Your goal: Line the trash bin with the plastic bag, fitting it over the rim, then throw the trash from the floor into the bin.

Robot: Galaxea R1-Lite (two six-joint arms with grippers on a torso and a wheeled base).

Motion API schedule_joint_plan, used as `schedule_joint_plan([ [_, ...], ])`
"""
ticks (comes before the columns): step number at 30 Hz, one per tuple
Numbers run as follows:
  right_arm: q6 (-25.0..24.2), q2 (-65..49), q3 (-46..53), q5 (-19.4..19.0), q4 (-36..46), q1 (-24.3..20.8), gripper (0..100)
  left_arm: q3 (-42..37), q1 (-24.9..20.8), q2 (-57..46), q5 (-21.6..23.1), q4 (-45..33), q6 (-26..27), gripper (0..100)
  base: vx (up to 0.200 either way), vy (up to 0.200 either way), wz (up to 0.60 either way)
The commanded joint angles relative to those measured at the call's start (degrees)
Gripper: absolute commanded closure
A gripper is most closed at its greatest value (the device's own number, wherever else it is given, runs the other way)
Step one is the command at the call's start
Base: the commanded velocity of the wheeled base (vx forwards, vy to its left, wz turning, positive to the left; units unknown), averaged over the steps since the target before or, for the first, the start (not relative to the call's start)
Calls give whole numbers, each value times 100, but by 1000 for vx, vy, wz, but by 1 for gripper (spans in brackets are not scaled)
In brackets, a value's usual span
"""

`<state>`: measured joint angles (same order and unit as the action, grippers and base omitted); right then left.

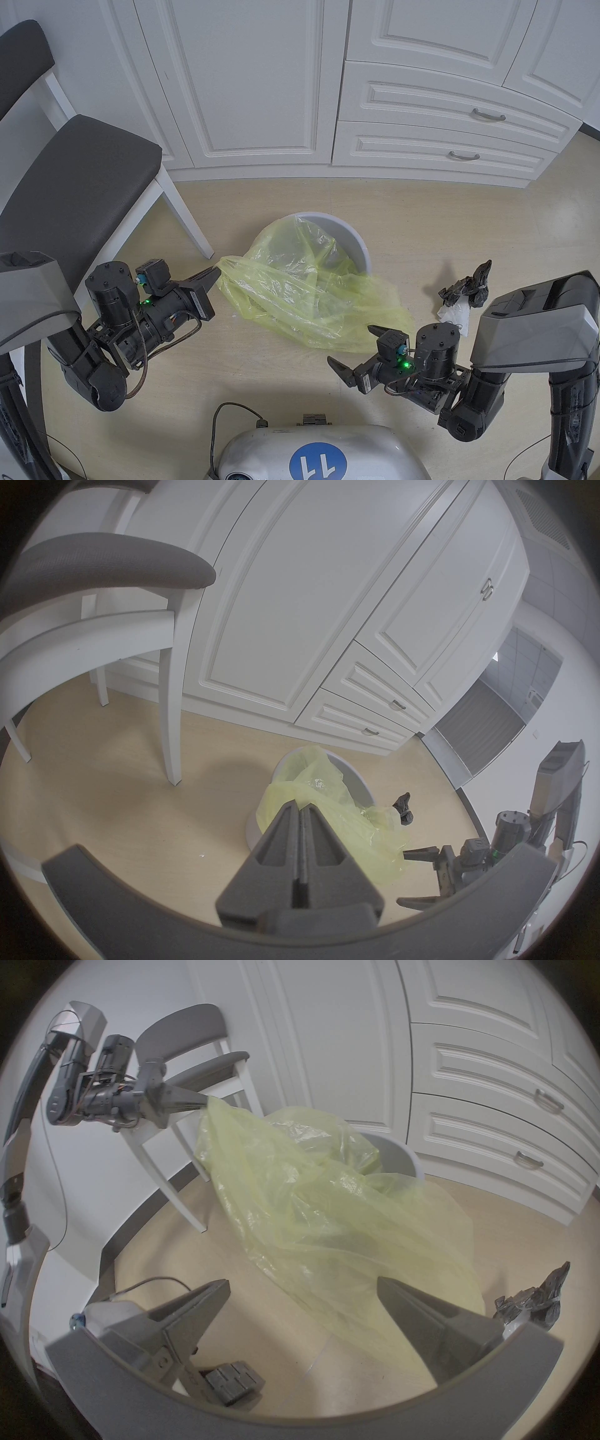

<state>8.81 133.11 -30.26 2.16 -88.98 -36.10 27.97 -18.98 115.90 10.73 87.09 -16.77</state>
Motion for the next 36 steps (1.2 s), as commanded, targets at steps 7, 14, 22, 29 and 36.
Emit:
schedule_joint_plan([
  [7,-433,-66,-507,206,-102,76,100,-37,-88,-217,8,1,-10,100,0,0,0],
  [14,-899,-189,-1061,461,-102,287,100,25,-88,-260,8,10,-45,100,0,0,0],
  [22,-1101,-259,-1219,733,-102,428,100,192,-88,-199,-1,54,-63,100,0,0,0],
  [29,-1013,-901,-648,443,-102,446,100,288,-115,-252,-9,54,-212,100,0,0,0],
  [36,-609,-1305,-253,285,-102,410,0,675,-396,-252,-748,54,-590,100,0,0,0],
])
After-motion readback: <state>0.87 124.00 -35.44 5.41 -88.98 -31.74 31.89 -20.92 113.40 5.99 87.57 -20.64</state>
